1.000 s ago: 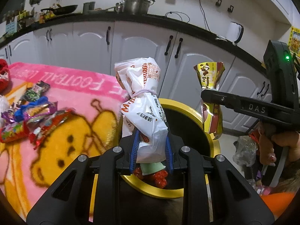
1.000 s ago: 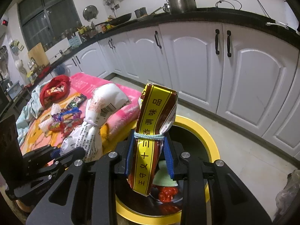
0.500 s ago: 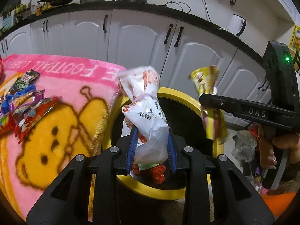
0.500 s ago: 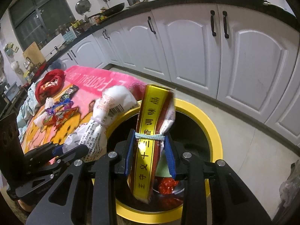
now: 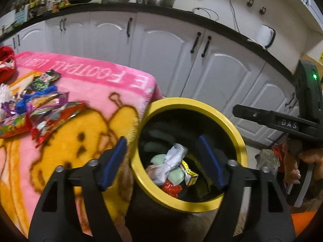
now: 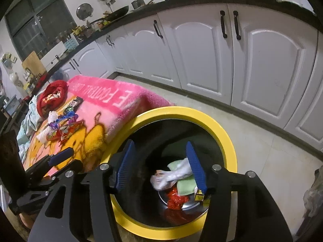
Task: Collect trash
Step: 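Carry both items over the yellow bin and open both tools to drop them, then move both tools back over the snack wrappers on the table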
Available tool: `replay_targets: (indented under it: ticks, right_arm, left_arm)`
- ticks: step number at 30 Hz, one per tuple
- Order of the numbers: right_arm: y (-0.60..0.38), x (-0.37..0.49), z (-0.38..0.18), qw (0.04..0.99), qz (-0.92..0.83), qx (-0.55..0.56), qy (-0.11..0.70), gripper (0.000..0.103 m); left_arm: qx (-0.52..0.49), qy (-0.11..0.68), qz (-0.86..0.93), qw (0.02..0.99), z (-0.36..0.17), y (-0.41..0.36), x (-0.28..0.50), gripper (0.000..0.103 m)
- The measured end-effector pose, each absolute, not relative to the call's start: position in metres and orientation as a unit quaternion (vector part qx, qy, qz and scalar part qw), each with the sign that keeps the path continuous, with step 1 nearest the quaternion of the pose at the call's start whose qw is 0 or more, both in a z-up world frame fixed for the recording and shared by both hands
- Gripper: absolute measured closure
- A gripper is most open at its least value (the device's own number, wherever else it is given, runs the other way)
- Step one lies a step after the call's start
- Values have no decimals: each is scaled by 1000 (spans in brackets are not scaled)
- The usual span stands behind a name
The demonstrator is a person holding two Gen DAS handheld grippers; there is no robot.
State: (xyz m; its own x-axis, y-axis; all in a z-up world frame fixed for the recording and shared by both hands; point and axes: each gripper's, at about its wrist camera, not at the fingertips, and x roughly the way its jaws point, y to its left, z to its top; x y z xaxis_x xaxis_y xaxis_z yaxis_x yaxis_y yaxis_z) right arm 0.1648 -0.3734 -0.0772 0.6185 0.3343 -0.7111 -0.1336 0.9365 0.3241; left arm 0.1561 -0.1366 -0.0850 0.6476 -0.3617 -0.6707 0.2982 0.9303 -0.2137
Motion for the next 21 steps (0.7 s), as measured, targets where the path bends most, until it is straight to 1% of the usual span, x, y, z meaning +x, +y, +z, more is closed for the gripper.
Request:
replay_targets:
  ticks: [4,5,8,21]
  right_arm:
    - [-369,161,-67,899,136,110,403,47]
    - [-367,160,-64,901,137,105,398,45]
    - [-360,154,-55,908,140,89,384,42]
    - [-315,132,-19,926,182,26,328,40]
  left_arm:
    - [-51,370,-168,912,-76,-125,153,12]
    - [-53,365,-165,915,-73,-122,151,11]
    - [-55,356,-154,920,-66,-113,148,11]
    - [-66,301,-105,945,-34,-73,129,11]
